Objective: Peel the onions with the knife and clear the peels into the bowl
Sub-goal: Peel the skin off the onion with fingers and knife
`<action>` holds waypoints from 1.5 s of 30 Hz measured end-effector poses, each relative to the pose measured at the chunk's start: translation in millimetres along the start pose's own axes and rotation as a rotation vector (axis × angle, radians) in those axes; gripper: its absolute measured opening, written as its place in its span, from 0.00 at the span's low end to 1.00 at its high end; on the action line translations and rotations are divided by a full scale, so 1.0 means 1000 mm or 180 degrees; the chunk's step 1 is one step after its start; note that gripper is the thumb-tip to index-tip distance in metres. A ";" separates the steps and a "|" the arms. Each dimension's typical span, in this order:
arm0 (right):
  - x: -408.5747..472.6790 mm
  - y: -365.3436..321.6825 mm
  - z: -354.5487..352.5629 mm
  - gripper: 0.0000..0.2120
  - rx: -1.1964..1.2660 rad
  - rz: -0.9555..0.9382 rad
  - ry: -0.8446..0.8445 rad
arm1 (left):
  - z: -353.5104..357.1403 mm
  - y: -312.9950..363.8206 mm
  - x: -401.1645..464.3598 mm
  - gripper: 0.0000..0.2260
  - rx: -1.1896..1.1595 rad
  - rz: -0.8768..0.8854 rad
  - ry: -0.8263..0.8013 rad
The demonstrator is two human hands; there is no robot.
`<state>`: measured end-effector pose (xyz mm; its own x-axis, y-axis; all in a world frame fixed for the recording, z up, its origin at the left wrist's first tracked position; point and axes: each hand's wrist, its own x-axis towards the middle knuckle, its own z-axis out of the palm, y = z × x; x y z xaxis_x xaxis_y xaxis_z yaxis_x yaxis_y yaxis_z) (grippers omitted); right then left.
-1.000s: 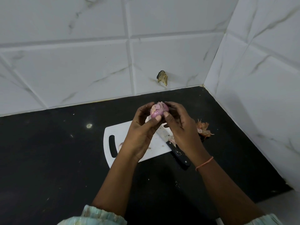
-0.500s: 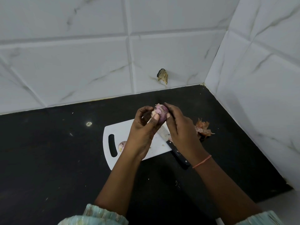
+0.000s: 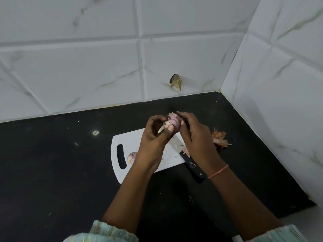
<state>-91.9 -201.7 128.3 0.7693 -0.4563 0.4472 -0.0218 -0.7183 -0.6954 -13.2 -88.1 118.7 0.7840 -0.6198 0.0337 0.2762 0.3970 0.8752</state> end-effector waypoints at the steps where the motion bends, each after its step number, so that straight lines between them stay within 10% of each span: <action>1: 0.000 0.000 0.000 0.17 -0.0008 -0.0014 0.0026 | 0.000 -0.002 0.000 0.14 0.0042 0.0035 -0.0030; 11: 0.000 -0.019 0.007 0.08 0.2008 0.1421 0.0767 | 0.005 -0.008 -0.001 0.17 -0.0498 0.0121 -0.0273; 16: -0.004 -0.021 0.015 0.09 0.0741 0.1014 0.0621 | 0.008 -0.006 -0.003 0.20 -0.0984 -0.0150 -0.0152; 24: -0.006 -0.016 0.014 0.08 0.0263 0.0361 0.0693 | 0.007 0.000 -0.001 0.25 0.1091 -0.0292 -0.0214; 41: 0.008 -0.018 -0.002 0.07 0.3518 0.2258 0.0625 | 0.006 0.005 0.006 0.17 -0.1054 -0.1304 0.0545; 45: 0.006 0.003 -0.001 0.04 0.2758 0.2436 0.0956 | 0.004 0.007 0.007 0.21 -0.1334 -0.1517 0.0596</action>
<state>-87.8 -207.5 129.5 0.5617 -0.7988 -0.2153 0.1171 0.3344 -0.9351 -8.0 -92.4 127.3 0.5955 -0.6796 -0.4284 0.7800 0.3617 0.5106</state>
